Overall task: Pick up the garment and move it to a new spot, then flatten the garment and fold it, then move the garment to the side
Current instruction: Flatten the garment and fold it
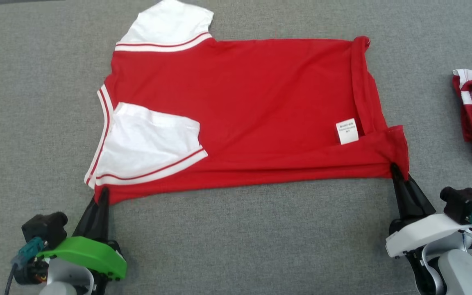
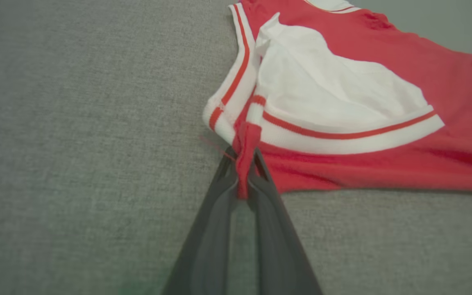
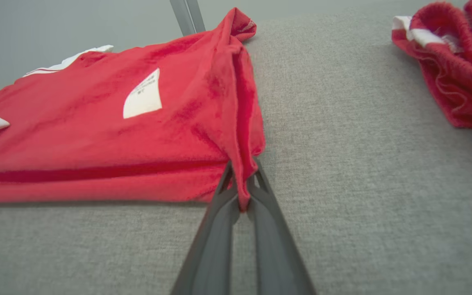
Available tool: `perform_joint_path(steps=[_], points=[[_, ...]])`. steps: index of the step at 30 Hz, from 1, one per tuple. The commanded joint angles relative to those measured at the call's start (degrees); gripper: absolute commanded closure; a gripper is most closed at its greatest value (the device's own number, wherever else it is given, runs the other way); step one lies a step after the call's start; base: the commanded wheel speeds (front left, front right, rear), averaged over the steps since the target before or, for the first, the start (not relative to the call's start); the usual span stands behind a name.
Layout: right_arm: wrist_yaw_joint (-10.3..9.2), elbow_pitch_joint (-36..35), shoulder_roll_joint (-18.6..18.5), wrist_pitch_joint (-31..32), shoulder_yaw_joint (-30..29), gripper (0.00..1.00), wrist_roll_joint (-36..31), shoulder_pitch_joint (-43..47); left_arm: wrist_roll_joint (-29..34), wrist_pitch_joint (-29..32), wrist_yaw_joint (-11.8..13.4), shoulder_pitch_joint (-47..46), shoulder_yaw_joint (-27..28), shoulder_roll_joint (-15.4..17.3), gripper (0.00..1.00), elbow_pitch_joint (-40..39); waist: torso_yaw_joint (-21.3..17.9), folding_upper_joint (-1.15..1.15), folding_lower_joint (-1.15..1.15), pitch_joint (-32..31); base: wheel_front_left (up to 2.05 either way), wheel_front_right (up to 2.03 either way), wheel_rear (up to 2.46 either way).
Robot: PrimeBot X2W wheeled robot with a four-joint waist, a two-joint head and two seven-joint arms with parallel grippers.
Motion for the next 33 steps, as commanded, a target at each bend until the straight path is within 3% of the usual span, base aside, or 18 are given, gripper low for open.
perform_joint_path(steps=[1, 8, 12, 13, 14, 15, 16, 26, 33], points=[[-0.13, -1.3, -0.8, 0.5, -1.0, 1.00, -0.3, 1.7, -0.7, 1.1, 1.3, 2.8, 0.7, 0.6, 1.00, -2.6, 0.6, 0.00, 0.00, -1.1, 0.00, 0.00, 0.00], [-0.14, -4.3, -0.2, 5.0, -4.2, 1.00, -0.5, 8.4, -1.3, 7.0, 5.7, 14.4, 0.3, -0.5, 1.00, -16.0, 1.9, 0.00, 0.00, -2.5, 0.00, 0.00, 0.00], [-0.13, -4.1, 0.7, 6.7, -5.2, 1.00, -0.9, 9.8, -2.4, 8.8, 6.4, 17.0, -0.6, -1.4, 1.00, -18.9, 2.6, 0.00, 0.00, -2.4, 0.00, 0.00, 0.00], [-0.13, -4.0, 0.9, 6.8, -5.2, 1.00, -1.1, 9.7, -2.2, 8.5, 6.7, 16.8, -0.5, -1.6, 0.51, -19.2, 2.7, 0.00, 0.00, -2.4, 0.00, 0.00, 0.00], [-0.13, -4.0, 1.2, 6.9, -5.4, 0.65, -1.2, 9.5, -1.9, 8.1, 6.7, 16.3, -0.7, -1.7, 0.00, -19.2, 2.8, 0.00, 0.00, -2.3, 0.00, 0.00, 0.00], [-0.13, -3.8, 1.4, 7.0, -5.5, 0.18, -1.4, 9.2, -1.8, 7.6, 6.6, 15.6, -1.0, -2.1, 0.00, -19.3, 2.8, 0.00, 0.00, -2.4, 0.00, 0.00, 0.00], [-0.12, -4.0, 1.7, 6.8, -5.5, 0.00, -1.7, 8.8, -1.4, 6.7, 6.6, 14.8, -1.2, -2.3, 0.00, -19.5, 2.8, 0.00, 0.00, -2.4, 0.00, 0.00, 0.00], [-0.12, -10.5, 3.5, 1.4, -8.8, 0.00, -8.0, 5.9, 4.3, -6.0, 7.3, 7.9, -0.9, -2.7, 0.00, -19.6, 1.1, 0.00, 0.00, -4.2, 0.00, 0.00, 0.00], [-0.11, -14.3, 5.0, 2.0, -9.8, 0.00, -10.2, 5.6, 6.0, -7.8, 6.7, 4.0, -0.9, -1.4, 0.00, -17.1, -0.1, 0.00, 0.00, -5.8, 0.00, 0.00, 0.00]])
